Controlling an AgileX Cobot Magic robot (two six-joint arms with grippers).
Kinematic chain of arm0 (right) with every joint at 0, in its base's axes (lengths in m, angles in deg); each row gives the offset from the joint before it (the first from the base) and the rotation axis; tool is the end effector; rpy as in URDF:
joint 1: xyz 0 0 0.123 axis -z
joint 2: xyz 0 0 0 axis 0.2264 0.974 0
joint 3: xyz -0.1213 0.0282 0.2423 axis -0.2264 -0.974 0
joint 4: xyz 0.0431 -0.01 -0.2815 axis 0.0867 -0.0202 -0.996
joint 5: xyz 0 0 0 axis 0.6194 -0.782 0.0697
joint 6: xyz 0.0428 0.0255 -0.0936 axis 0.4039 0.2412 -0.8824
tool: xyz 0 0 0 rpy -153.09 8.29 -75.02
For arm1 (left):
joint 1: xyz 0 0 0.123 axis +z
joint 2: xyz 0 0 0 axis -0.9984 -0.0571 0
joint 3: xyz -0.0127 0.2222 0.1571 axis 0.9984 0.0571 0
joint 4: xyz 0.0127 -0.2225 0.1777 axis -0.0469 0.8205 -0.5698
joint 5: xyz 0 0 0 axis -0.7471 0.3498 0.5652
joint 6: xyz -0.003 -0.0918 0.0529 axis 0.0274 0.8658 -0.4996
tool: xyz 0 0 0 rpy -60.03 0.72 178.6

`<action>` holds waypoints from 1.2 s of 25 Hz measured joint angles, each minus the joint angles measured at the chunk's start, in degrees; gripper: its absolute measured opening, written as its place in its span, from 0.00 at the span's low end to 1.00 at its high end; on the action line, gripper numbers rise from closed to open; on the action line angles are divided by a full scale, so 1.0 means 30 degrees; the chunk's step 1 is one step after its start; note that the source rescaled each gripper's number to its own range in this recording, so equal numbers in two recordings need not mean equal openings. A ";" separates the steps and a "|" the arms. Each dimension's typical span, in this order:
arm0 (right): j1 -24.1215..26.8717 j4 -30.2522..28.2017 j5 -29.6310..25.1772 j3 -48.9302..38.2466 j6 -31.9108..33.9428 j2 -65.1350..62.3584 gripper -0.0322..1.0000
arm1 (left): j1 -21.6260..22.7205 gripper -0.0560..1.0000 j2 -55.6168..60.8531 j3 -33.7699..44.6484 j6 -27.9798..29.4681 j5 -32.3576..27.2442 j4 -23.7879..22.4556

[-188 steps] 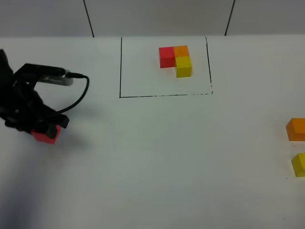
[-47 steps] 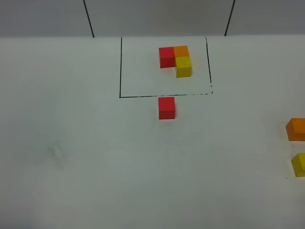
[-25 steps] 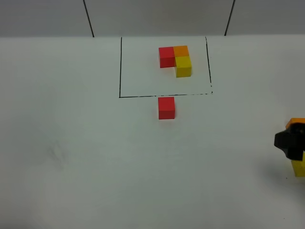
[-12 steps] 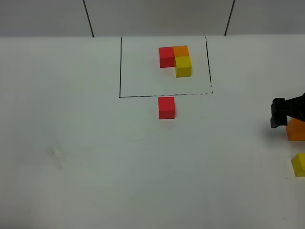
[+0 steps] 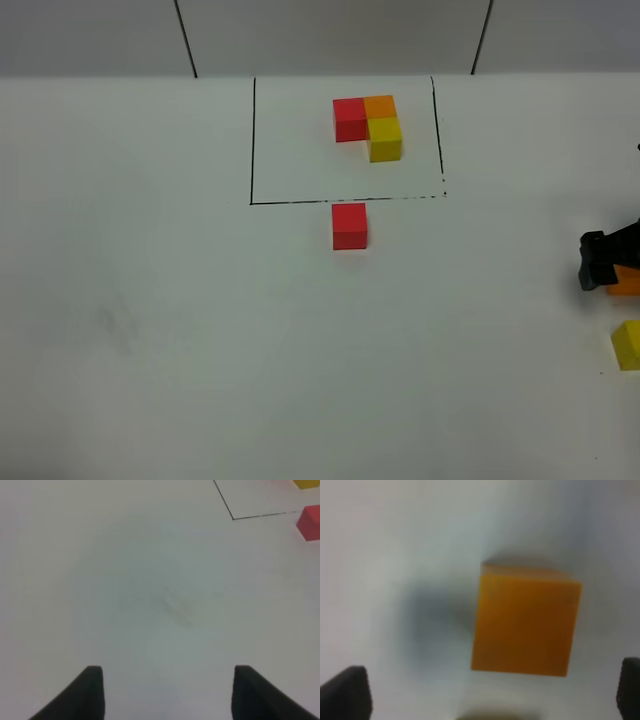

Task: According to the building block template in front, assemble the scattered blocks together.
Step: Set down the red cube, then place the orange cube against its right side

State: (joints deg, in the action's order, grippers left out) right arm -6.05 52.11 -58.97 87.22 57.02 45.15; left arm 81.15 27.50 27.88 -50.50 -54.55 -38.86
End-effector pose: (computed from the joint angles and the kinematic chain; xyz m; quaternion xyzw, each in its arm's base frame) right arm 0.3265 -0.0398 0.0995 0.0073 0.9937 -0.0103 0.1113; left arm 0.0477 -0.0122 0.2885 0.0584 0.8482 -0.0561 0.5235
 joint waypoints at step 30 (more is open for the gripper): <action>0.0946 0.1081 0.1691 0.0659 -0.1593 0.2789 0.58 | 0.0000 0.27 0.0000 0.0000 0.0000 0.0000 0.0000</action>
State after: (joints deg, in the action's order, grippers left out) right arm -3.21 55.35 -53.89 89.20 52.24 53.52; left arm 81.15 27.50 27.88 -50.50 -54.55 -38.86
